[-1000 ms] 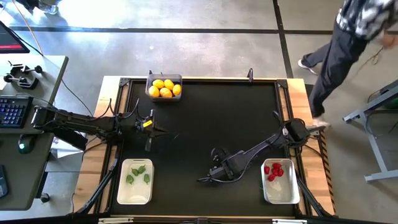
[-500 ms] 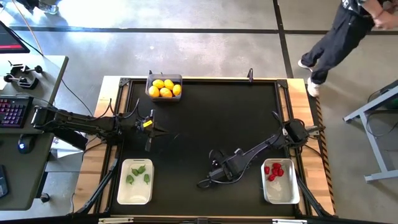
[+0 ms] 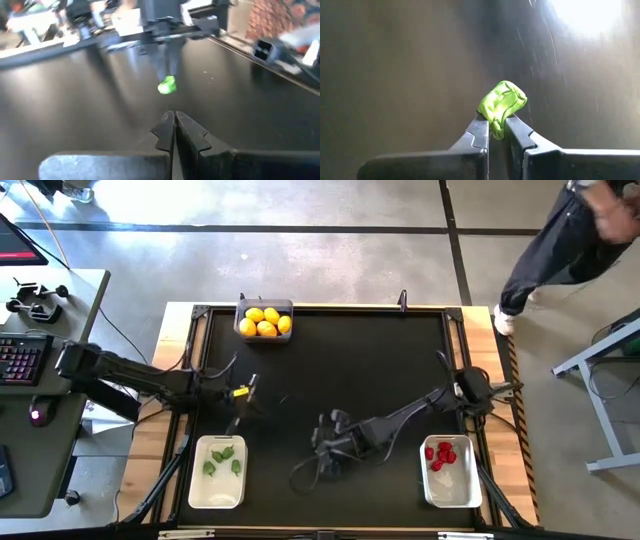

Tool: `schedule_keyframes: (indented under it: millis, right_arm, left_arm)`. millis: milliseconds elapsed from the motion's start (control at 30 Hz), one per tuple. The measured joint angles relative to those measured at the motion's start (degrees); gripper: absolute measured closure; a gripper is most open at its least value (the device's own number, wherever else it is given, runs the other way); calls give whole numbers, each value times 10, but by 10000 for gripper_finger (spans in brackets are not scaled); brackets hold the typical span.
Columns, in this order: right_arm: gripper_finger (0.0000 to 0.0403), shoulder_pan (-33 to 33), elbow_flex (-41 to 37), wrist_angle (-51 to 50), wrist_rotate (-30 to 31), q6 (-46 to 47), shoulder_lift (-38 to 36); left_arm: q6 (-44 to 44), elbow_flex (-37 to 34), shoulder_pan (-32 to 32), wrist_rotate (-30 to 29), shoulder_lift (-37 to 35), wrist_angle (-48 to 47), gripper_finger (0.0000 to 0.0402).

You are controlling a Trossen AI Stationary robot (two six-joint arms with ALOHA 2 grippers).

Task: Sort produce into baskets
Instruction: Put the green chili pepper into the white bin

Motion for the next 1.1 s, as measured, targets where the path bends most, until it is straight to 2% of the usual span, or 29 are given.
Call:
schedule_keyframes:
  millis: [67,267,567,833,1100]
  right_arm:
    - [394,-16,0,44,-18,-43,0]
    - [394,-49,0,119,-68,-115,-1]
    - [394,-56,0,164,-97,-128,-1]
    - [394,-56,1,189,-122,-124,-1]
    - [394,-55,1,197,-138,-128,-1]
  left_arm:
    - [30,0,-27,-20,24,28,392]
    - [94,14,-101,-132,84,68,351]
    - [175,79,-189,-218,180,73,285]
    - [242,132,-234,-344,273,79,255]
    - [243,153,-242,-357,308,81,259]
